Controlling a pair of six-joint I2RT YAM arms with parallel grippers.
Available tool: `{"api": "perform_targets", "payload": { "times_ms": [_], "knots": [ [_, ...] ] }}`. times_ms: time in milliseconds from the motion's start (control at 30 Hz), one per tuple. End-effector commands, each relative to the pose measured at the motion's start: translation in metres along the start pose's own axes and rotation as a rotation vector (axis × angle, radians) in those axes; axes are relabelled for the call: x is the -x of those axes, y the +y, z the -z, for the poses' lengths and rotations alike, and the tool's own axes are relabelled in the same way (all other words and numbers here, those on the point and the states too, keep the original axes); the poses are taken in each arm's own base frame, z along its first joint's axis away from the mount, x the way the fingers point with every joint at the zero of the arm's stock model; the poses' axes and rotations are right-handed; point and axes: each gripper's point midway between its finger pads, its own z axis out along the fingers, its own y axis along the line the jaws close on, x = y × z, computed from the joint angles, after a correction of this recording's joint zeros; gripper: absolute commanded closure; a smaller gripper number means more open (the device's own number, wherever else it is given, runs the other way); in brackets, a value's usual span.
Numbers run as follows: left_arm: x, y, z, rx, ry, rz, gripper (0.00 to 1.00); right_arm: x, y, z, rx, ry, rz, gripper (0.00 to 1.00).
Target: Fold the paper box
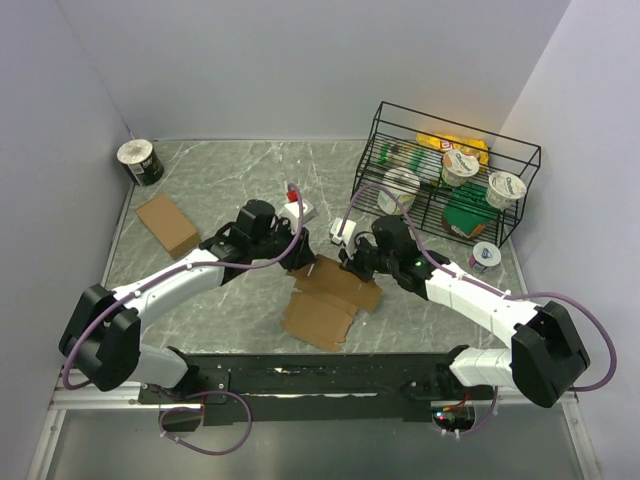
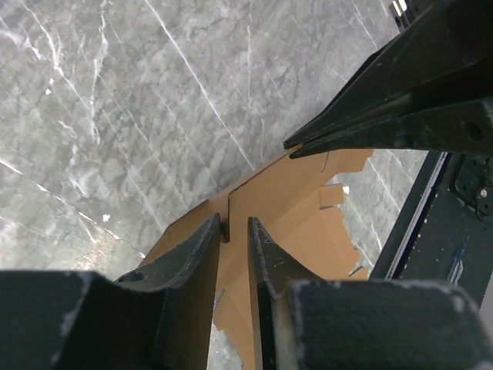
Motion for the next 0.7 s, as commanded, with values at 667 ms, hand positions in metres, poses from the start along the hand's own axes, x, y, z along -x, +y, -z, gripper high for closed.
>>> {"api": "perform_targets", "payload": {
  "times_ms": [667],
  "knots": [
    [0.014, -0.02, -0.012, -0.033, -0.102, 0.127, 0.64, 0.024, -0.02, 0.0, -0.082, -0.036, 0.001, 0.96]
  ]
}}
